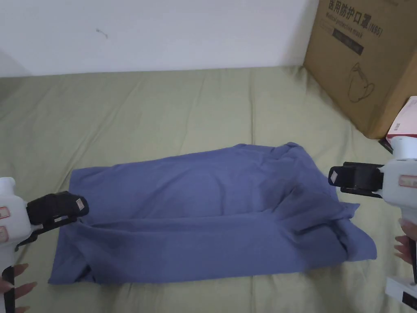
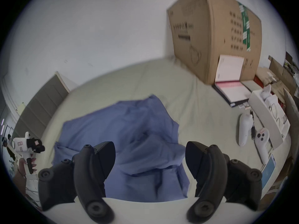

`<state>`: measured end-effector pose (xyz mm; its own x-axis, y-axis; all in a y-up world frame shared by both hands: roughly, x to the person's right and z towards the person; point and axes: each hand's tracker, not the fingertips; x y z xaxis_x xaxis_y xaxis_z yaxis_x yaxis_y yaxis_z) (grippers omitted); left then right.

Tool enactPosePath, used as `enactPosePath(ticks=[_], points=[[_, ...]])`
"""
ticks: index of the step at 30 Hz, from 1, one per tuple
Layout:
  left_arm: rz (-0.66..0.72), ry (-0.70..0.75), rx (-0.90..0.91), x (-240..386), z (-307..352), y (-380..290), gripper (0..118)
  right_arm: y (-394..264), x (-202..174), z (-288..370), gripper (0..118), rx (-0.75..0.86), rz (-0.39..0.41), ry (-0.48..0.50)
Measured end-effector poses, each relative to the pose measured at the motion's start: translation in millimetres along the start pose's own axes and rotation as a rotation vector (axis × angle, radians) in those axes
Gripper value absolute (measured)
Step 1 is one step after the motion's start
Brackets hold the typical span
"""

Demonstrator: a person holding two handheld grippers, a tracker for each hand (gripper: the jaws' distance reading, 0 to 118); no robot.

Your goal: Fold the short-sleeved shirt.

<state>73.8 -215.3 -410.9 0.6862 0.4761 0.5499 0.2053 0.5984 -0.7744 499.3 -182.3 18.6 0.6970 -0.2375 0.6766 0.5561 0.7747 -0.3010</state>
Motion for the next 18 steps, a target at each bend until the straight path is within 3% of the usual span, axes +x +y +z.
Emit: enactPosePath(ticks=[8,9,10,11,12,13,14,15,17,18], points=[[-0.16,-0.05,0.221,36,77,-52,111,-53,-52,79,93,0.229,0.083,0.073],[-0.178,-0.045,0.26,40,87,-64,103,-62,-59,87,92,0.271,0.1,0.08],[-0.182,-0.035,0.29,44,94,-72,89,-69,-64,94,91,0.306,0.106,0.082],[-0.186,-0.034,0.312,48,103,-81,54,-76,-70,101,88,0.338,0.104,0.092],[-0.18,-0.03,0.3,50,106,-87,22,-83,-70,103,76,0.361,0.103,0.105],[-0.181,-0.016,0.298,51,108,-92,1,-87,-74,108,53,0.364,0.098,0.118],[-0.175,0.004,0.288,51,108,-95,1,-89,-77,110,9,0.358,0.096,0.126],[-0.175,0.001,0.286,50,110,-95,1,-89,-79,110,1,0.352,0.098,0.128],[-0.189,-0.02,0.251,46,111,-93,1,-90,-83,111,1,0.346,0.104,0.117],[-0.211,0.024,0.231,49,110,-90,1,-87,-80,109,1,0.321,0.107,0.162]])
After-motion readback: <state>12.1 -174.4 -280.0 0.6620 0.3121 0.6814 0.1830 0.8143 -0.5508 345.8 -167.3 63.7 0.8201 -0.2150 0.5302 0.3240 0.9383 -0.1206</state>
